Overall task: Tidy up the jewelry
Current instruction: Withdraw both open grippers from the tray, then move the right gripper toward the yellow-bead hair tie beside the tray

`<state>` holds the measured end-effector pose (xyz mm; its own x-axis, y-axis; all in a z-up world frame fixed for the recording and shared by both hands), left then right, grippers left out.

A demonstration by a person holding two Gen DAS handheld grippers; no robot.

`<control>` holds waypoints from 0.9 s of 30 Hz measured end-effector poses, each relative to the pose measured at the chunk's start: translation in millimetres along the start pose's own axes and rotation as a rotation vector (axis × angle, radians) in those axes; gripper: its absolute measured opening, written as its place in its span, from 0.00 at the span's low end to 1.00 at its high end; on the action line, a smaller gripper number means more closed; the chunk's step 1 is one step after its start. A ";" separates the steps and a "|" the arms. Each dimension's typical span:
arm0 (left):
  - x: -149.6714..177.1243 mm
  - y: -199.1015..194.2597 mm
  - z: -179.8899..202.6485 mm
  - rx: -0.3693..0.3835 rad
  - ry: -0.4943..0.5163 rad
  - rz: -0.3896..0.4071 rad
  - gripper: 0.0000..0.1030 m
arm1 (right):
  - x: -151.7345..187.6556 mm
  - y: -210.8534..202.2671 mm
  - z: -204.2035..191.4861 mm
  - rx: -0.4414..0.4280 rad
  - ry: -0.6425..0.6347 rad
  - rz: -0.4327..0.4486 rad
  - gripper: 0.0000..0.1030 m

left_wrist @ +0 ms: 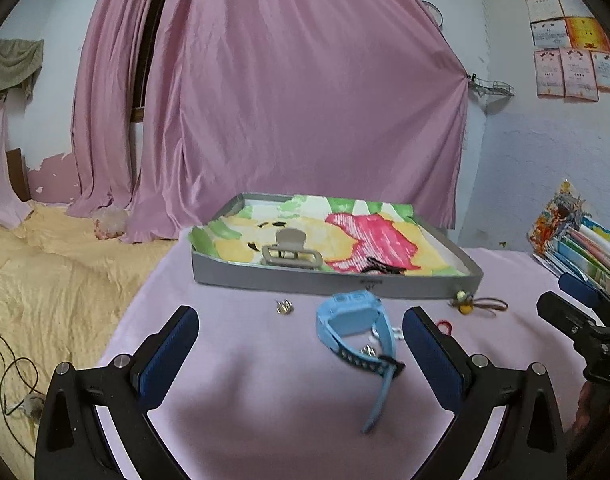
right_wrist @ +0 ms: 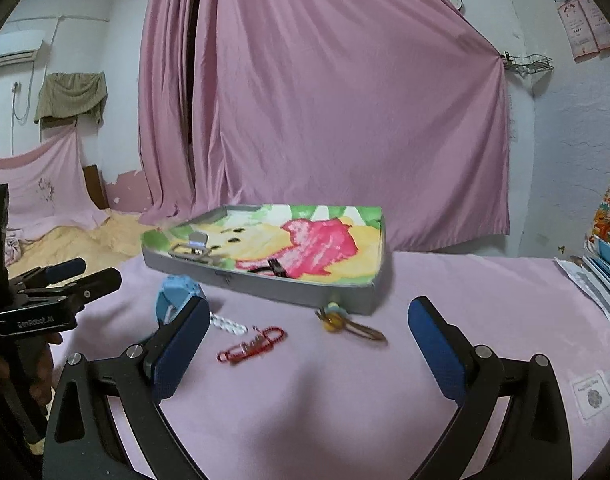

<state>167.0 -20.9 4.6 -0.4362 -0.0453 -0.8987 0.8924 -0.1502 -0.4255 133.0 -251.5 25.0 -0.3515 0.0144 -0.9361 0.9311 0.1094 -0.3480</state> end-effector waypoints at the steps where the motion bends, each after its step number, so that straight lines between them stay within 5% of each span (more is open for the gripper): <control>1: 3.0 -0.8 0.8 -0.001 0.004 -0.004 0.99 | 2.3 -2.3 1.7 0.000 0.004 -0.005 0.95; 10: 20.7 -1.5 10.2 0.004 0.031 -0.055 0.99 | 19.4 -7.3 9.7 0.019 0.022 -0.040 0.95; 18: 39.5 16.0 22.4 0.023 0.048 -0.187 0.99 | 31.9 0.7 16.7 0.037 0.024 -0.108 0.95; 27: 47.5 33.7 35.1 0.019 0.056 -0.291 0.99 | 51.0 24.5 29.7 -0.004 0.028 -0.305 0.95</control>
Point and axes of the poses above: each gripper's, at about its wrist camera, not at the fingertips, and y roughly the way its jaws point, z to its right, x to its underside, the point moved 8 cm from there along y, roughly the way its jaws point, and after that the axes turned 1 degree about -x, right-handed, at the moved point
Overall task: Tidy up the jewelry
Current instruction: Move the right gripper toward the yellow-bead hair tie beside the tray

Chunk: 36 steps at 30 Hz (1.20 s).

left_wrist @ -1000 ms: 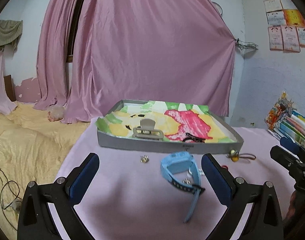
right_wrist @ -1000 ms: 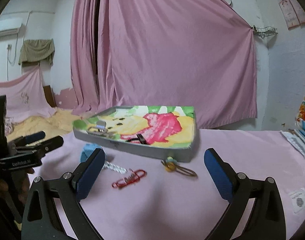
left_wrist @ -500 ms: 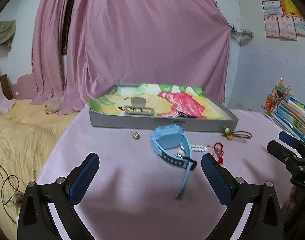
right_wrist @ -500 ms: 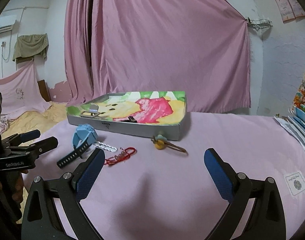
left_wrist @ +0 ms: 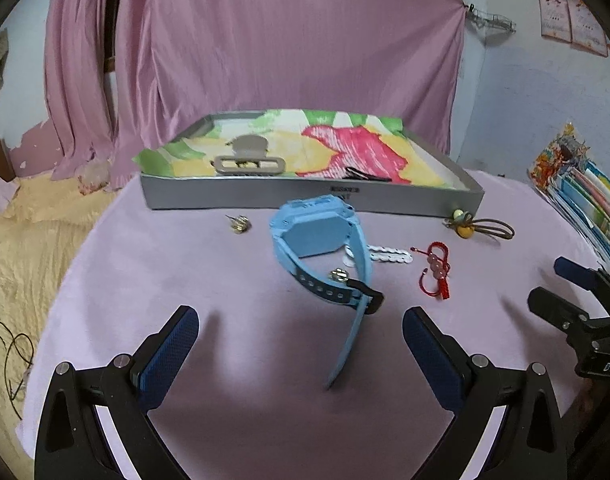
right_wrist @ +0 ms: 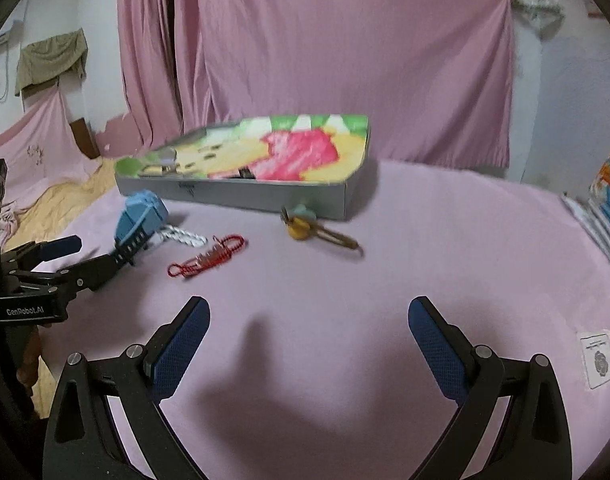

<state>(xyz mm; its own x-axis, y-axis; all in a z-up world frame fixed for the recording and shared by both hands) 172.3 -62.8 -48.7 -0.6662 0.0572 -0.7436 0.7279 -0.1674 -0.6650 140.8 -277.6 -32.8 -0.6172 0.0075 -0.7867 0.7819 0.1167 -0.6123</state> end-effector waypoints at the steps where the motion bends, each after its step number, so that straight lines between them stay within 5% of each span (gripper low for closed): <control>1: 0.4 1.3 2.1 0.005 0.002 -0.009 0.99 | 0.7 2.1 0.7 -0.009 0.001 -0.011 0.95; 10: -10.6 10.3 1.4 -0.072 0.013 -0.039 0.99 | -11.7 24.6 3.0 -0.038 -0.043 -0.105 0.95; 23: -36.0 24.9 -8.7 -0.105 -0.011 -0.045 0.99 | -37.1 53.9 8.7 -0.112 0.034 -0.123 0.93; 32: -42.9 39.1 -6.7 -0.042 -0.031 -0.067 0.99 | -47.4 74.0 -3.0 -0.128 0.005 -0.150 0.61; 36: -42.6 41.0 -1.4 0.018 -0.033 -0.075 0.96 | -51.3 76.1 -9.4 -0.144 -0.011 -0.143 0.59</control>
Point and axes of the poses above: each gripper's, at about its wrist camera, not at the fingertips, and y roughly the way its jaws point, z to its right, x to its underside, the point moved 8 cm from there along y, roughly the way its jaws point, and after that the axes turned 1 degree about -x, right-handed, at the moved point
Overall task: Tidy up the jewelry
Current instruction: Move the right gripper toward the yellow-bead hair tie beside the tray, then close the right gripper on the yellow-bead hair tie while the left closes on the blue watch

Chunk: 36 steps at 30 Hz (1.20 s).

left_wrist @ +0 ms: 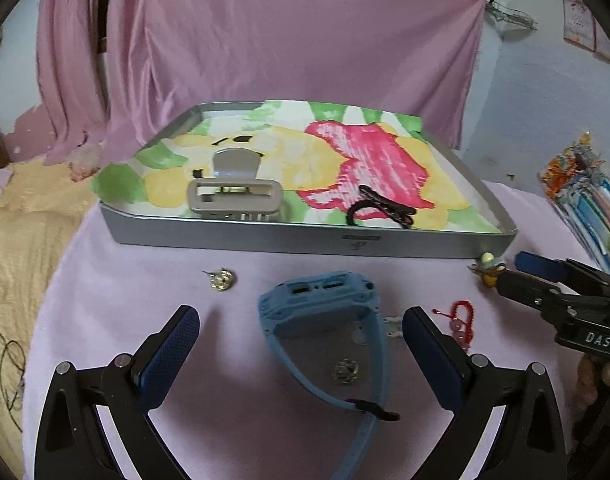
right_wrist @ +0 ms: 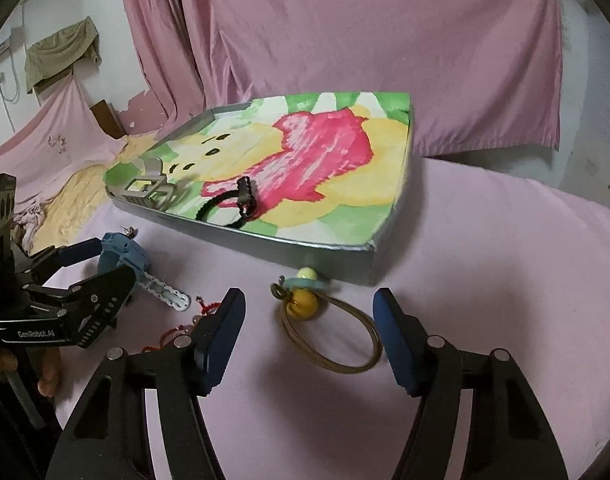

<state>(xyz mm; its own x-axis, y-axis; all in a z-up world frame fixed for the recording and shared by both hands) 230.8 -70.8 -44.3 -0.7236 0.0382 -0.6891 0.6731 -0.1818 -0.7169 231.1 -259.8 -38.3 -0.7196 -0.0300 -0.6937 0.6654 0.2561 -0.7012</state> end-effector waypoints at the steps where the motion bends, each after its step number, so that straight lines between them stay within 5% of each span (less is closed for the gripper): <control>1: -0.5 0.5 1.4 0.008 0.003 -0.001 0.95 | -0.5 -0.1 -1.0 0.003 -0.007 0.001 0.58; 5: -3.0 2.8 5.5 0.021 0.015 -0.010 0.86 | -0.2 5.9 -7.3 -0.002 -0.034 -0.027 0.43; 13: -0.8 12.8 5.9 0.053 0.000 -0.061 0.59 | 1.4 8.0 -6.8 -0.014 -0.029 -0.046 0.34; 24: 1.4 10.1 4.7 0.079 -0.009 -0.046 0.55 | 2.6 12.4 -6.1 -0.044 -0.008 -0.063 0.16; 36: -7.7 -12.9 2.5 0.118 -0.020 0.035 0.55 | -3.8 -5.8 -16.8 -0.042 -0.074 0.029 0.16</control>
Point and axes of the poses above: each gripper's, at about its wrist camera, not at the fingertips, and y roughly the way its jaws point, z to its right, x to its underside, the point moved 8 cm from there along y, roughly the way its jaws point, and after that the axes turned 1 degree about -x, right-handed, at the moved point
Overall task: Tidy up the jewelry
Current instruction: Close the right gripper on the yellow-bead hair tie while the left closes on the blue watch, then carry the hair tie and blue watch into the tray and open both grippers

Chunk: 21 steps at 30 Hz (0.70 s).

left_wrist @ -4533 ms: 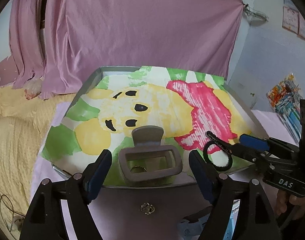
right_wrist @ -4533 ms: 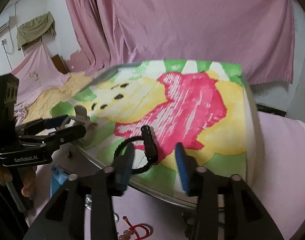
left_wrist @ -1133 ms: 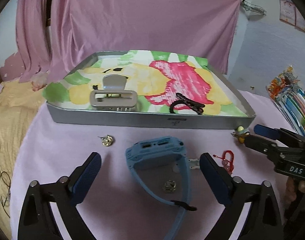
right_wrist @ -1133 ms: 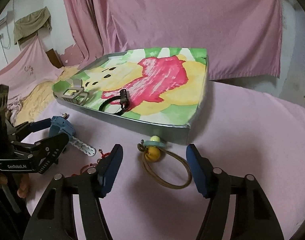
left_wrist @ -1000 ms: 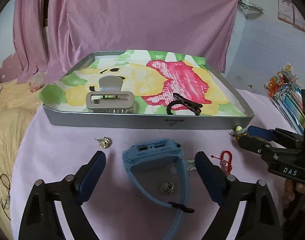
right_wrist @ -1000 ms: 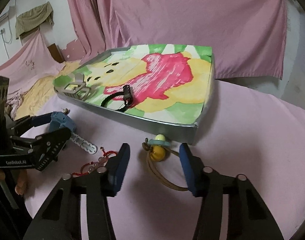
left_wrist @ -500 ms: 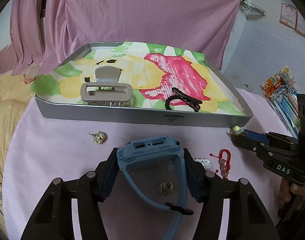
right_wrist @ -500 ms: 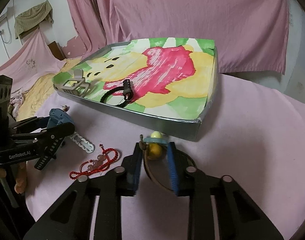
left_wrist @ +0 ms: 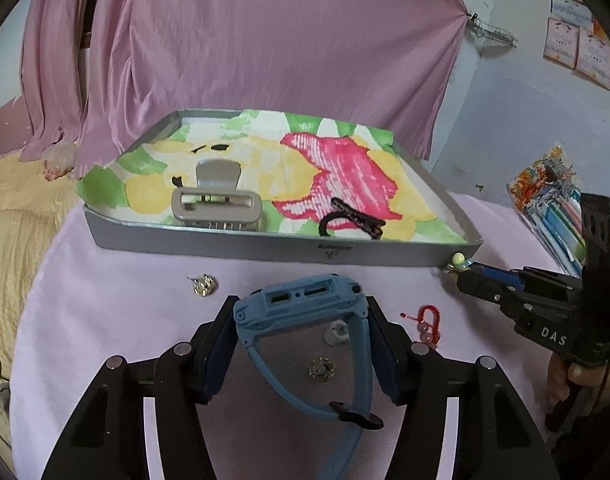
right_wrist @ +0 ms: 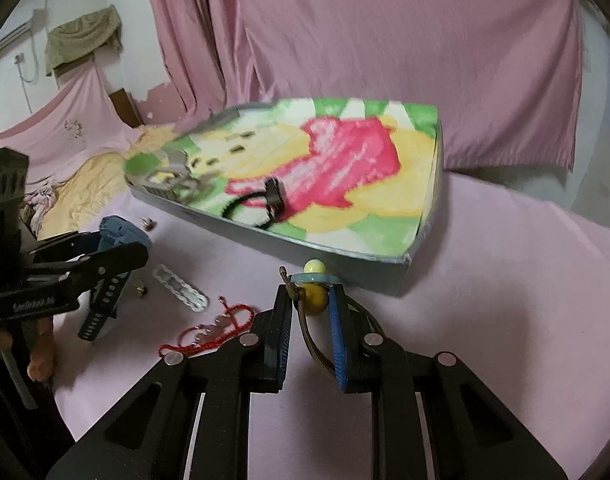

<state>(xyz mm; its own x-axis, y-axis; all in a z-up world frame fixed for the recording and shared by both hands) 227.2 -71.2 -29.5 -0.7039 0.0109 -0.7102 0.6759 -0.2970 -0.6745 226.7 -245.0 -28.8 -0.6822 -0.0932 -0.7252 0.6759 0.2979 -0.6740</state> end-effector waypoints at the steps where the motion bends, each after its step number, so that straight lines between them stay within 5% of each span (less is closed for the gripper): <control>1: -3.5 -2.4 -0.7 0.002 0.000 0.008 0.55 | -1.9 -4.0 -1.5 -0.003 -0.008 0.018 0.16; 11: -63.3 -15.4 -3.1 0.051 -0.041 0.090 0.55 | -61.6 -30.4 1.0 -0.019 -0.014 0.168 0.16; 21: -103.2 23.6 -2.3 0.080 -0.098 0.089 0.55 | -73.4 20.9 3.2 -0.049 0.035 0.106 0.16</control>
<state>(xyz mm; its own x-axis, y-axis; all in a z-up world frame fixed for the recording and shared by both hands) 316.4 -77.1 27.4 -0.6623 -0.1109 -0.7410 0.7201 -0.3677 -0.5885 291.8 -234.9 9.9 -0.6175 -0.0252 -0.7861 0.7309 0.3510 -0.5854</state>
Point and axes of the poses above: each gripper's, at about its wrist camera, not at the fingertips, and y roughly the way its jaws point, z to its right, x to its underside, the point moved 8 cm from there along y, roughly the way its jaws point, and after that the axes turned 1 degree about -x, right-handed, at the moved point
